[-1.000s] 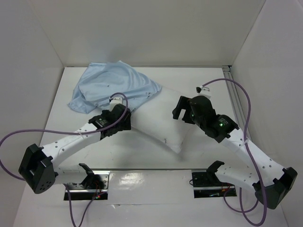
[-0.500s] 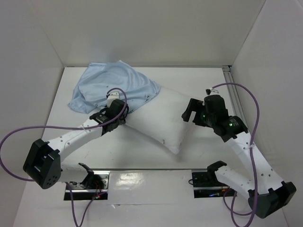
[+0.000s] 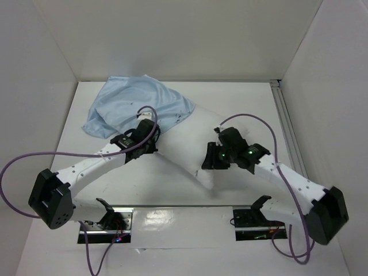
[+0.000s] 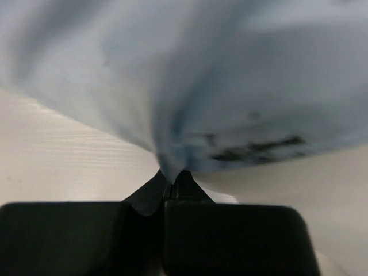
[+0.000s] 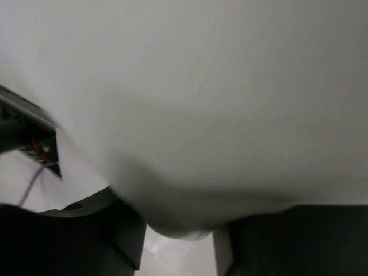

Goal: Put the pillow into the pillowcase

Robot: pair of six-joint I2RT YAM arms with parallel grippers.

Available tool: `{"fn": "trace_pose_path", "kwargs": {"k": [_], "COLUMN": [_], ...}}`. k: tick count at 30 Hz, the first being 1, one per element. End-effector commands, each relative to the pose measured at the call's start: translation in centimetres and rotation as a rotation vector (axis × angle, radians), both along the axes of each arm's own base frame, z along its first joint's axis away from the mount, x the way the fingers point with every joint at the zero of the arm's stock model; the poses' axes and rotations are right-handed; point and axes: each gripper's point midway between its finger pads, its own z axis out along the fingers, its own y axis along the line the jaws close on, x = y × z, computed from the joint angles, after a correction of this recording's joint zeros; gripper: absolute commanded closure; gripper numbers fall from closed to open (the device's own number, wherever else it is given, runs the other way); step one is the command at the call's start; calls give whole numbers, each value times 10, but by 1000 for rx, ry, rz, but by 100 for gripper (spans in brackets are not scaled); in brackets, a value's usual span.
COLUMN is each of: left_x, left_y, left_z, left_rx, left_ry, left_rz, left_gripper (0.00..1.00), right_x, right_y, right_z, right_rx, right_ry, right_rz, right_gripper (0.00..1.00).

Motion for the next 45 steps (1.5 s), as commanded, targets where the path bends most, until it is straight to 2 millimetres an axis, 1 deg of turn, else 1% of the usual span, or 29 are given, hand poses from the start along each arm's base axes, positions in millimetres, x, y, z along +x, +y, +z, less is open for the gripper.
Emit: {"fn": "trace_pose_path", "kwargs": {"k": [1,2,3,4,6,10,13,14,15,16,17,19,20,23,27,29,31,32,33,34,35,36,37,38,40,42,43,44,45], "left_x": [3,3,-6,-3,-9,-31,-23,-23,-25,-29,-35,-46,-54,-77,-95,-101,-75,-65,-49,-21,4,23,41,75,102,112,112,106,96], "left_y": [-70,-83,-105,-124,-155,-214,-214,-213,-210,-205,-203,-194,-185,-169,-164,-177,-194,-191,-195,-217,-209,-213,-219,-222,-221,-217,-213,-214,-208], "left_z": [65,76,88,119,132,195,224,254,264,295,308,329,351,385,405,407,385,401,396,354,369,354,336,298,261,227,220,223,237], "left_rx": [-208,-229,-267,-317,-351,-495,-497,-507,-499,-522,-541,-554,-578,-622,-680,-692,-621,-616,-581,-513,-524,-497,-480,-441,-386,-333,-318,-305,-277], "left_ry": [-69,-78,-75,-118,-113,-156,-216,-279,-292,-354,-368,-397,-441,-499,-510,-498,-455,-496,-488,-383,-422,-398,-364,-297,-245,-176,-154,-163,-203], "left_rz": [-188,-235,-315,-358,-444,-633,-661,-683,-693,-704,-722,-749,-752,-763,-758,-793,-742,-711,-680,-667,-625,-614,-601,-563,-546,-569,-578,-603,-630], "left_gripper": [100,100,100,100,100,100,100,100,100,100,100,100,100,100,100,100,100,100,100,100,100,100,100,100,100,72,39,27,16], "right_x": [38,53,68,81,108,131,129,128,123,115,107,92,81,53,14,2,-12,-18,-31,-36,-40,-50,-53,-52,-45,-21,-7,10,23], "right_y": [49,61,60,59,53,37,29,23,14,6,2,-13,-21,-28,-30,-32,-28,-24,-17,-12,-7,0,4,9,21,22,23,27,29], "right_z": [8,33,42,57,84,100,120,130,127,144,146,144,147,140,129,133,121,121,124,124,122,129,136,143,170,177,177,163,163], "right_rx": [117,158,145,160,207,259,286,270,233,240,221,177,170,147,155,192,207,223,259,270,276,308,333,363,463,460,446,413,409], "right_ry": [-61,-103,-140,-181,-252,-295,-328,-366,-363,-406,-416,-409,-426,-386,-305,-308,-240,-213,-174,-140,-98,-59,-40,-35,-57,-48,-62,-30,-41], "right_rz": [22,16,-31,-72,-170,-272,-284,-280,-298,-303,-294,-302,-303,-251,-180,-168,-133,-113,-53,-23,6,58,74,83,71,-18,-61,-112,-143], "right_gripper": [58,94,100,100,100,100,100,100,100,100,100,100,100,100,100,100,100,100,100,100,100,100,100,100,100,100,100,98,88]}}
